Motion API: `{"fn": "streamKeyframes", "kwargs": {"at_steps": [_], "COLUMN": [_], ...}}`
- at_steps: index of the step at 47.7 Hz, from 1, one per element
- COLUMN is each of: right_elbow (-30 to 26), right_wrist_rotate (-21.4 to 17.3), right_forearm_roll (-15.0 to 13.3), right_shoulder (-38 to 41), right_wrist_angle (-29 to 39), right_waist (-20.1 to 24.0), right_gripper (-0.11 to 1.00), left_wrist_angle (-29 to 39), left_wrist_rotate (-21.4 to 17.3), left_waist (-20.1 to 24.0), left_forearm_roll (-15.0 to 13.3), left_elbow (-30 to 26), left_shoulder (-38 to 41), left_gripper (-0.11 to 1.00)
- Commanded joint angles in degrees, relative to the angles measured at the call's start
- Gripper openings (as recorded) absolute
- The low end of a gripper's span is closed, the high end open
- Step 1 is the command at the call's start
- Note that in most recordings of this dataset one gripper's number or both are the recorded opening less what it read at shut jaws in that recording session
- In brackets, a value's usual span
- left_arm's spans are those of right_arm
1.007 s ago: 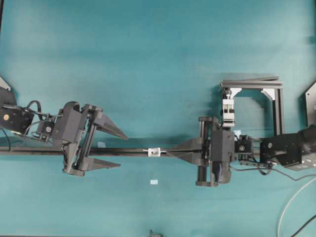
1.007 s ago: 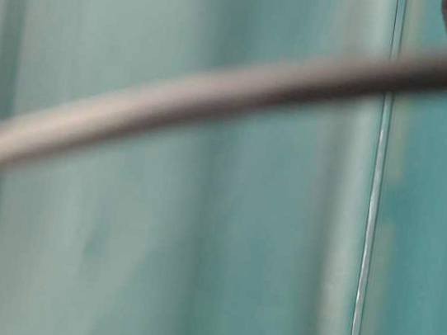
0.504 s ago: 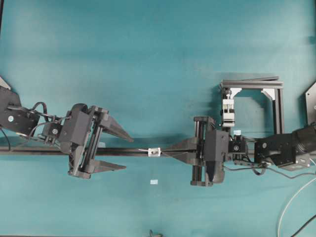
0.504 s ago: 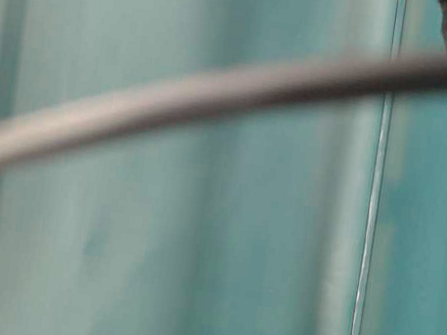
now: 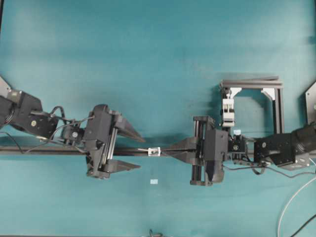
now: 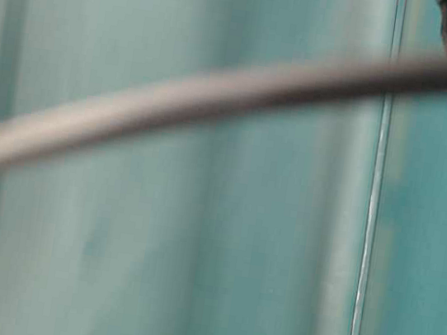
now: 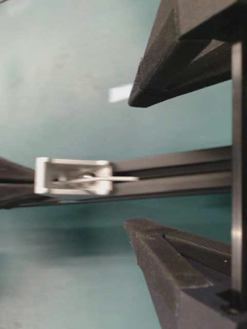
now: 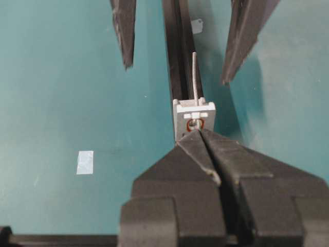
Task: Insert the wire through the hole in the metal fitting marked with a red label.
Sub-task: 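Move the left gripper to the fitting and grasp the protruding wire tip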
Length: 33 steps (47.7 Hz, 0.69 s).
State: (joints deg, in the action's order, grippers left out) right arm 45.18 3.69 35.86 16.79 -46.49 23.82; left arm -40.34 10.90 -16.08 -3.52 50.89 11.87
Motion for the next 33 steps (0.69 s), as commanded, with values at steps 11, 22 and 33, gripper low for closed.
{"fn": "streamKeyframes", "kwargs": {"at_steps": [11, 22, 33], "right_elbow": [-0.8, -0.9, -0.9], "right_wrist_rotate": [0.2, 0.2, 0.1], "right_forearm_roll": [-0.2, -0.2, -0.2], "right_shoulder": [-0.9, -0.9, -0.9], "right_wrist_angle": [-0.2, -0.2, -0.1], "right_waist": [-0.3, -0.4, -0.4], "right_gripper": [-0.01, -0.01, -0.01], "left_wrist_angle": [-0.3, -0.3, -0.2], "left_wrist_rotate": [0.4, 0.5, 1.6], "left_waist": [0.4, 0.4, 0.4], "left_forearm_roll": [0.1, 0.1, 0.0], "left_elbow": [-1.7, -1.7, -1.6], "left_shoulder": [-1.1, -1.1, -2.3], "left_gripper": [0.45, 0.30, -0.07]}}
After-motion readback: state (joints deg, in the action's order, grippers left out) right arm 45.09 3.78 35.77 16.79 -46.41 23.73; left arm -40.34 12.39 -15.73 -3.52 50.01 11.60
